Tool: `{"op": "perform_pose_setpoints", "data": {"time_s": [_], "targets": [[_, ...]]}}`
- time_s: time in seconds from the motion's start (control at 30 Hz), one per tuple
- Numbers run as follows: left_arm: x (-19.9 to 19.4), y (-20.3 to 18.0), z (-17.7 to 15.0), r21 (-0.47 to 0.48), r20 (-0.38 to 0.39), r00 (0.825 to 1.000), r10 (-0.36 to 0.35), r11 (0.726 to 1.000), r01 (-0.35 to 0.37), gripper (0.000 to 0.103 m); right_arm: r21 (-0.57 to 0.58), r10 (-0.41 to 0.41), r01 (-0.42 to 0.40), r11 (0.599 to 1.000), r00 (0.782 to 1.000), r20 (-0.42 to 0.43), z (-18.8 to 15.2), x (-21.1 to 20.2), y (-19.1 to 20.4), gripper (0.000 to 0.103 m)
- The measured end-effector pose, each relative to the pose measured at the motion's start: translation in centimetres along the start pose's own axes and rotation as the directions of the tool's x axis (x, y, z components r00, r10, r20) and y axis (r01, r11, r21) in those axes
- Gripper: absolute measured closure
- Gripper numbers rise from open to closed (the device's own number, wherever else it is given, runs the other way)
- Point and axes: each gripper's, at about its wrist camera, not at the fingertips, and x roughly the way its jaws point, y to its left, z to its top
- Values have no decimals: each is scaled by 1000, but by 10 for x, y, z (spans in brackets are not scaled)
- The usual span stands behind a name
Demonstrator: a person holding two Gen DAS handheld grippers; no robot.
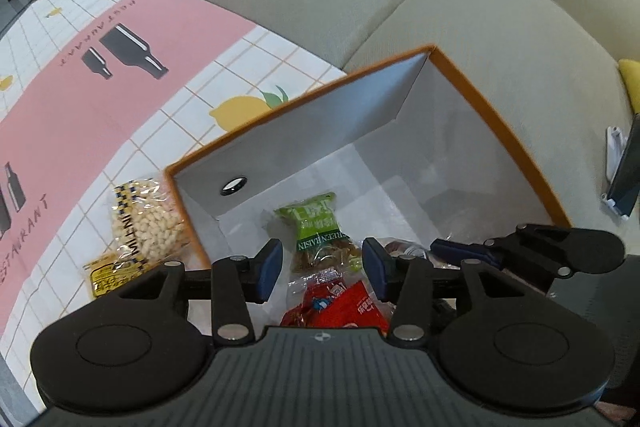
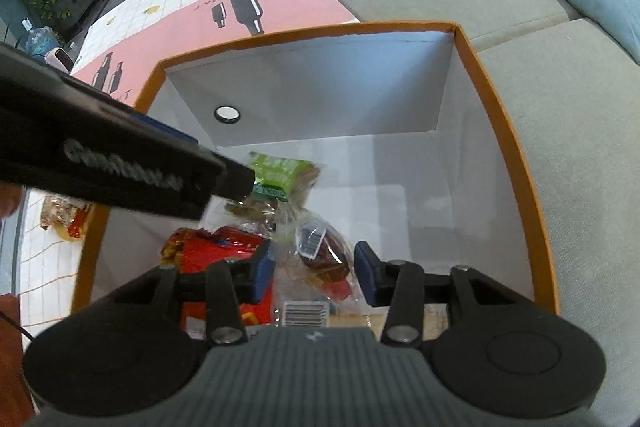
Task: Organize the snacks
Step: 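Carry the wrapped cake into the orange box and open the right gripper, then move the right gripper back to the dark sausage stick on the table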
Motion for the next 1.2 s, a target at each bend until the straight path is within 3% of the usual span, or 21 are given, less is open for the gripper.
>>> {"op": "perform_pose_setpoints", "data": {"time_s": [0.47, 0.73, 0.83, 1.03, 1.1, 1.2], "targets": [[-87, 0, -37, -28, 132, 990, 46, 999, -43, 48, 28, 9, -10, 1000, 998, 56, -15, -52, 17, 59], [-140, 9, -81, -92, 248, 969, 25, 996, -2, 46, 36, -22, 16, 999, 986, 166, -30, -101, 47, 59], [-154, 16, -100, -118, 281, 959, 47, 993, -15, 46, 41, -30, 23, 999, 980, 197, -38, -115, 63, 58], [-166, 39, -139, -177, 324, 935, 144, 980, -89, 39, 35, -10, 2, 999, 975, 222, -53, -131, 96, 52], [-168, 51, -153, -197, 336, 927, 167, 975, -104, 37, 39, -1, -8, 999, 973, 232, -57, -132, 108, 36], [-168, 70, -173, -240, 336, 922, 193, 964, -115, 36, 37, 11, -20, 999, 970, 243, -63, -132, 125, 35]]}}
